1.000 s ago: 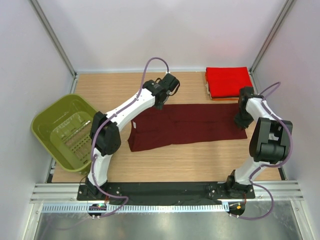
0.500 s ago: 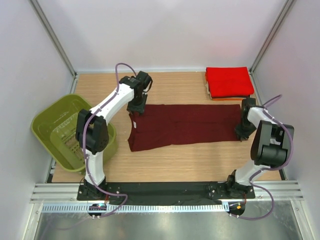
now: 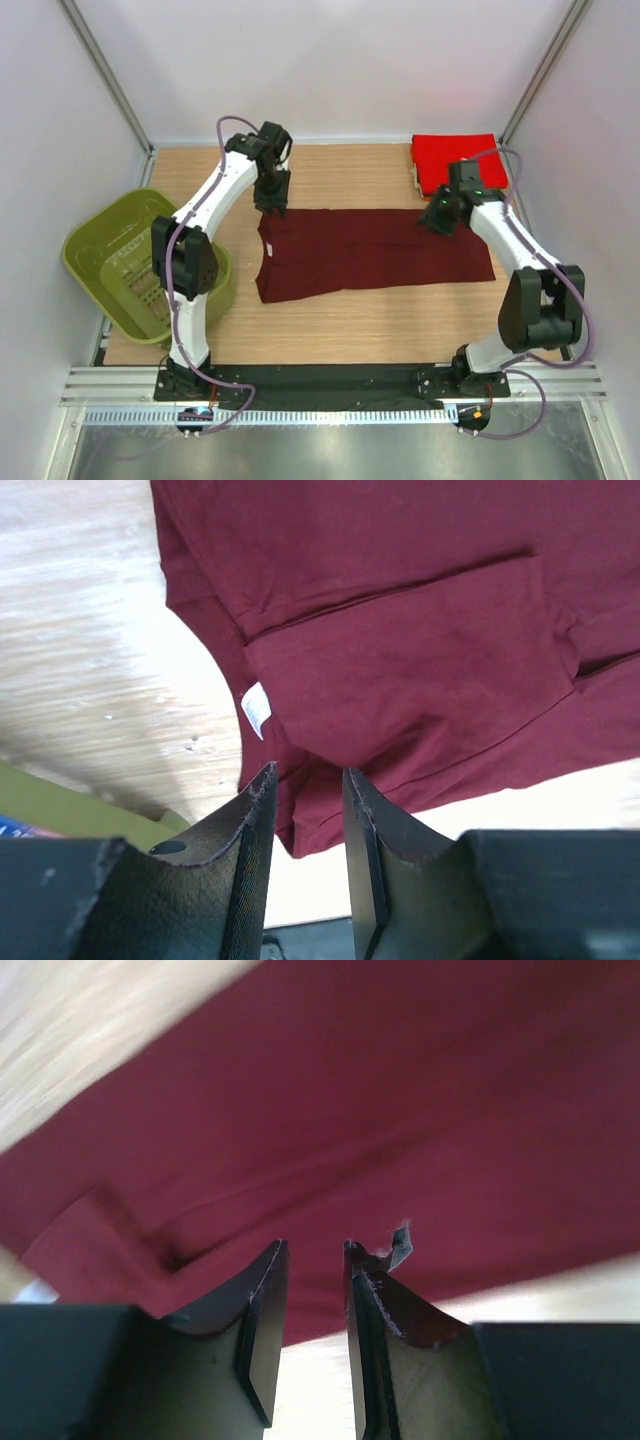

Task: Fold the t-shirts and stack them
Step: Fold the tshirt

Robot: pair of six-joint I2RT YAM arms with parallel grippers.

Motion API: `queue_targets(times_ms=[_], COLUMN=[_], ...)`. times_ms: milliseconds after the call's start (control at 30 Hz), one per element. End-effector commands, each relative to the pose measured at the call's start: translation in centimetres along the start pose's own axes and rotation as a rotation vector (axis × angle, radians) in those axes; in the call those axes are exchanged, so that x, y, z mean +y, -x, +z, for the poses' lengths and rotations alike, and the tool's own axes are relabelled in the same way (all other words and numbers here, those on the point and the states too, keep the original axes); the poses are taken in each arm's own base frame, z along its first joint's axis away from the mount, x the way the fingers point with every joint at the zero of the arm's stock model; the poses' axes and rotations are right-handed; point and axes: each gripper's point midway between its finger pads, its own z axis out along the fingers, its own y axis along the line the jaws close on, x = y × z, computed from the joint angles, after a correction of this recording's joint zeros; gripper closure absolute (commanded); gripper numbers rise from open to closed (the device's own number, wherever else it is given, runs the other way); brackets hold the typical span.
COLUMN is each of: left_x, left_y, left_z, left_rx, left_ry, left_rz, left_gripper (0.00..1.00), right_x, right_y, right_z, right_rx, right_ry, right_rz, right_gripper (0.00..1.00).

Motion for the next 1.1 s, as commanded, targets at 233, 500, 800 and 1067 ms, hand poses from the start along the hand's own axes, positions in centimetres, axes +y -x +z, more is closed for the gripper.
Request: queue_targets(times_ms=[233,500,800,1067], left_x=[0.4,2.8,2.6,3.5], left_y=[1.1,1.3,-0.2,-1.6], left_z=[3.1,2.9,4.2,6.3], left_rx=[0.023,-0.010,0.080,0.171], left_ry=[-0.140,0.010,-0.003,0.085], left_rz=[-0.078,-0.085,-0.057,-0.059], left_gripper=[0.65,0.68,0.69,0.72], right_x=[19.5,21.7,22.6,22.7], right_y=[-6.5,-8.5,-10.8,-11.6], right_z=[3.4,7.7,10.5,10.8], right_rx=[0.207,0.237,0.319,0.333], right_ry=[0.574,0.541,0.576,0.589], right_rz=[-0.304,-0.389,-0.485,-0.509], right_gripper=[0.65,0.64,0.65,0.64])
